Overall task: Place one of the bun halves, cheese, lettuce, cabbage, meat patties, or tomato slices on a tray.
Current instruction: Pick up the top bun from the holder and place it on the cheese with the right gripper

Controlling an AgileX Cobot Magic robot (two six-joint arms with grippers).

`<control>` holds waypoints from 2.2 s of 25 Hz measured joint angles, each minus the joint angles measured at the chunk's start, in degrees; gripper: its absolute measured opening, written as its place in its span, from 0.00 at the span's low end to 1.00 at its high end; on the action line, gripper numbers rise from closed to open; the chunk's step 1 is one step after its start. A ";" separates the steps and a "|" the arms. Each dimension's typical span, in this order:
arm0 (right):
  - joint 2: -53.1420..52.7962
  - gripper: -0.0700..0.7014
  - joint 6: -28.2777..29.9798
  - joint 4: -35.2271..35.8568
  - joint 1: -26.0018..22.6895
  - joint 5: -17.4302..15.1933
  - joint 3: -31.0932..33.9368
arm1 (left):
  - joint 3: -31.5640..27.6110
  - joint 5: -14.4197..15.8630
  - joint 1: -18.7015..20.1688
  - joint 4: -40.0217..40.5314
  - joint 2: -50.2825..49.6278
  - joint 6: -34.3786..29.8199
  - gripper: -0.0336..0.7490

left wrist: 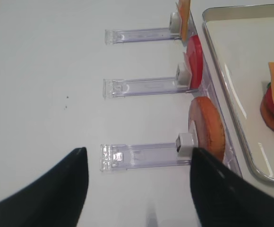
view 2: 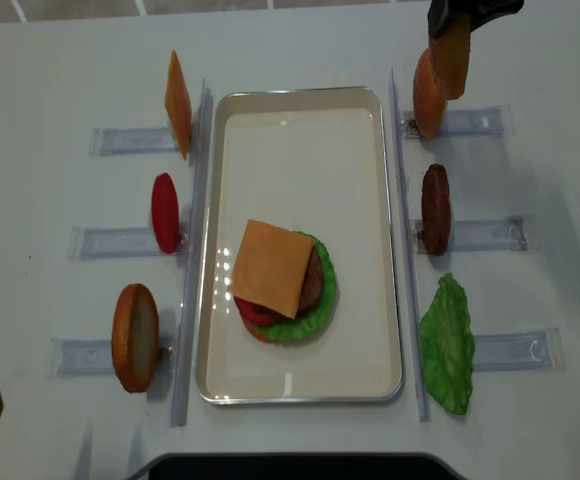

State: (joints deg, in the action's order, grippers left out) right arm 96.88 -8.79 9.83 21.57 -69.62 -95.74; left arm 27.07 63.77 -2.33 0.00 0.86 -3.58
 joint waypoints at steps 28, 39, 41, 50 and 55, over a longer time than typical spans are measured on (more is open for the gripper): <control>-42.58 0.37 -2.34 24.18 24.68 35.01 49.82 | 0.00 0.00 0.00 0.00 0.00 0.00 0.70; -23.10 0.37 60.91 89.88 23.89 34.68 53.40 | 0.00 0.00 0.00 0.00 0.00 0.00 0.70; -18.73 0.37 63.41 92.00 22.63 30.31 53.09 | 0.00 0.00 0.00 0.00 0.00 0.00 0.70; -9.27 0.37 72.43 93.21 15.86 21.69 53.04 | 0.00 0.00 0.00 0.00 0.00 0.00 0.70; -4.87 0.37 75.30 93.32 11.08 18.11 52.98 | 0.00 0.00 0.00 0.00 0.00 0.00 0.70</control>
State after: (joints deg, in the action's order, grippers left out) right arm 92.01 66.51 103.15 32.65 -51.51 -42.76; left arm 27.07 63.77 -2.33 0.00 0.86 -3.58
